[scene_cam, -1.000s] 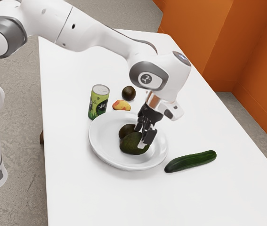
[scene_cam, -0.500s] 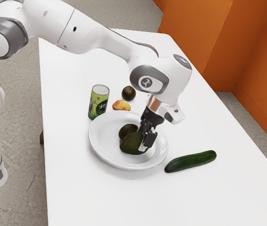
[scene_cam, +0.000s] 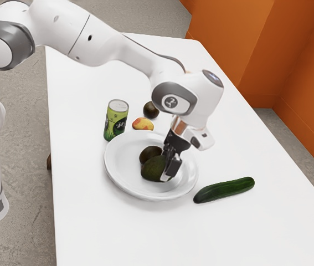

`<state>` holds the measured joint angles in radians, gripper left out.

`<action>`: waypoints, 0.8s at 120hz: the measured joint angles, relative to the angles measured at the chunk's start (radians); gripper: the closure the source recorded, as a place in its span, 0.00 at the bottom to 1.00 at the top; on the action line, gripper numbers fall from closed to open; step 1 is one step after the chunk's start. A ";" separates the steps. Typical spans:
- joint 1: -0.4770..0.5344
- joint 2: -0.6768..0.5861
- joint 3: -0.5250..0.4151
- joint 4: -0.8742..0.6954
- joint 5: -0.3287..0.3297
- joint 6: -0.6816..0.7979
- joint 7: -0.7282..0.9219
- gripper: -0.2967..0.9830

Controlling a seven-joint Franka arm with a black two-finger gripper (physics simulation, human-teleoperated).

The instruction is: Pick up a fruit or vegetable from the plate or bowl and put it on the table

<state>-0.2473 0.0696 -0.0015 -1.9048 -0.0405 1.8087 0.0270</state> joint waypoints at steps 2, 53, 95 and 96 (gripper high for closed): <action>0.000 0.000 0.000 -0.001 0.000 0.000 0.001 0.23; 0.006 0.000 -0.009 -0.027 0.004 0.025 0.015 0.38; 0.035 0.068 -0.342 0.392 0.137 -0.108 -0.013 0.47; 0.029 0.077 -0.355 0.403 0.138 -0.109 -0.014 0.47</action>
<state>-0.2183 0.1467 -0.3565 -1.5019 0.0972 1.7001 0.0130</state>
